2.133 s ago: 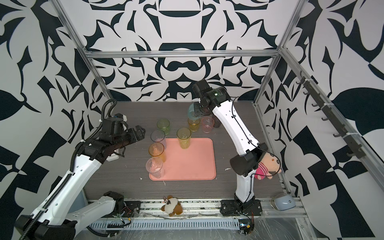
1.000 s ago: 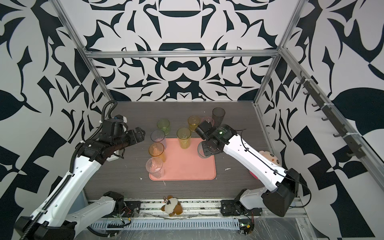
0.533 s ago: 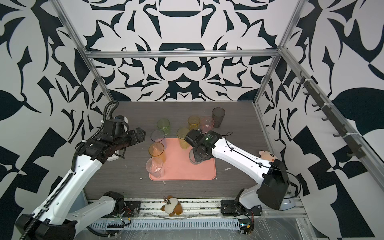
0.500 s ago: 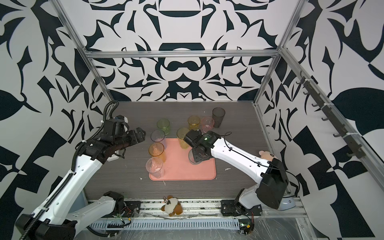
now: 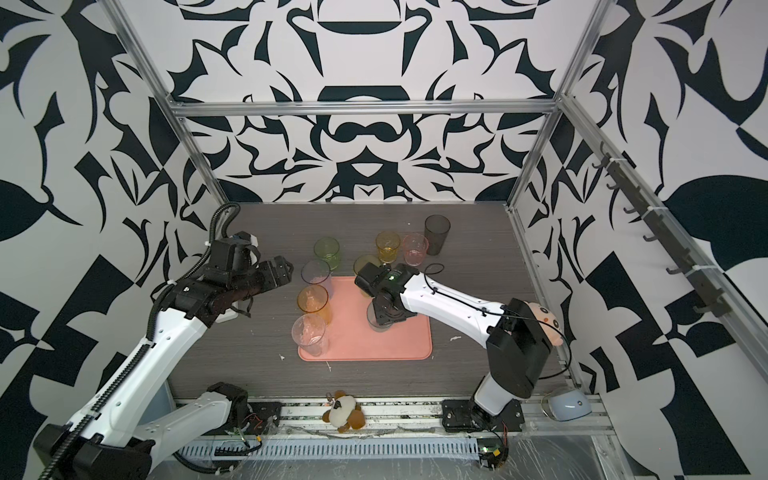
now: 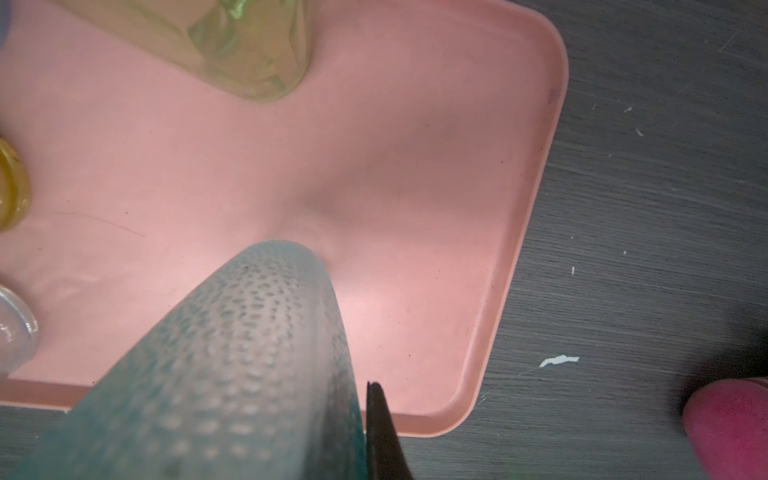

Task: Place the glasses into the tray
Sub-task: 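Lower the teal glass onto the tray beside the green glass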

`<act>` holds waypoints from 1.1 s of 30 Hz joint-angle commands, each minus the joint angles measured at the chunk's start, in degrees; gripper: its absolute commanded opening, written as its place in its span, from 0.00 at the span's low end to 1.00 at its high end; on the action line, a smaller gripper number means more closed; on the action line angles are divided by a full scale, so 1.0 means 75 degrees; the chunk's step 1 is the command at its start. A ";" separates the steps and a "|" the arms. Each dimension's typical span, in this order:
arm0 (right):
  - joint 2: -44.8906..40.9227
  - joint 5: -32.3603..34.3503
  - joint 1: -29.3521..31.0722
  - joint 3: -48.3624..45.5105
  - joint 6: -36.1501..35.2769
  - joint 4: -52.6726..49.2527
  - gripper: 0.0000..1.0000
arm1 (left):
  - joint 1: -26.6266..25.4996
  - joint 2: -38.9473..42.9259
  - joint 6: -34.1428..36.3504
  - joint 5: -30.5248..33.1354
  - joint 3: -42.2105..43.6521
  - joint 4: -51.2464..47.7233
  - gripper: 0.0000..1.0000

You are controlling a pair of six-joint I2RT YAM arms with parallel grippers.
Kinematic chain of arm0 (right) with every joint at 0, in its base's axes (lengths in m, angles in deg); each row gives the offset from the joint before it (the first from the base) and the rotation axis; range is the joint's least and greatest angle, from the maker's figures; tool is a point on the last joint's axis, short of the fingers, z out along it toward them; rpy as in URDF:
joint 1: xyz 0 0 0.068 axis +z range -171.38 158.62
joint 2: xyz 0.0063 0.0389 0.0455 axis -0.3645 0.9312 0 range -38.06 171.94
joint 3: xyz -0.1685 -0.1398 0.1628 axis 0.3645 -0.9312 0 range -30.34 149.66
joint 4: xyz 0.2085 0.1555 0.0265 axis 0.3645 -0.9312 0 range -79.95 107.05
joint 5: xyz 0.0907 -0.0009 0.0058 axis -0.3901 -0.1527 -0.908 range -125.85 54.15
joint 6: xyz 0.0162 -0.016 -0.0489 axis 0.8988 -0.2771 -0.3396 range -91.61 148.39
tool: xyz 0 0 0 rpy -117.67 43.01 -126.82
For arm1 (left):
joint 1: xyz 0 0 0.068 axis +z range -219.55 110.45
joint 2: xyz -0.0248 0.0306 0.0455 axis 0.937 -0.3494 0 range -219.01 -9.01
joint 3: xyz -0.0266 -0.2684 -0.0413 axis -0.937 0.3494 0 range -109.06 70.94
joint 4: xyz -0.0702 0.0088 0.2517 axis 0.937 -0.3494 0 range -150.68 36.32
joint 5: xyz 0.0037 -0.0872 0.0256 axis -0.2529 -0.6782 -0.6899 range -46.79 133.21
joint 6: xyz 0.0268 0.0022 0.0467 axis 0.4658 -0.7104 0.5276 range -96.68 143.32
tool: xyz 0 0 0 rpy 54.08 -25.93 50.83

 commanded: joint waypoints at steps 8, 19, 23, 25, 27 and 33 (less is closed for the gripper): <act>0.0668 -0.0037 0.0041 0.0973 0.0031 -0.0023 0.00 | -0.0018 -0.0060 -0.0095 -0.0167 0.0254 0.0144 0.99; 0.1135 0.0005 0.0037 0.1398 -0.0017 -0.0209 0.00 | -0.0020 -0.0047 -0.0101 -0.0179 0.0302 0.0212 1.00; 0.1218 -0.0018 0.0040 0.1476 -0.0015 -0.0234 0.02 | -0.0017 -0.0064 -0.0092 -0.0205 0.0348 0.0236 1.00; 0.1210 0.0003 0.0037 0.1485 -0.0015 -0.0224 0.06 | -0.0024 -0.0065 -0.0104 -0.0226 0.0388 0.0240 0.99; 0.1175 0.0004 0.0040 0.1458 -0.0005 -0.0187 0.10 | -0.0021 -0.0055 -0.0107 -0.0226 0.0416 0.0253 1.00; 0.1150 0.0003 0.0036 0.1542 -0.0047 -0.0130 0.19 | -0.0023 0.0008 -0.0126 -0.0232 0.0449 0.0282 1.00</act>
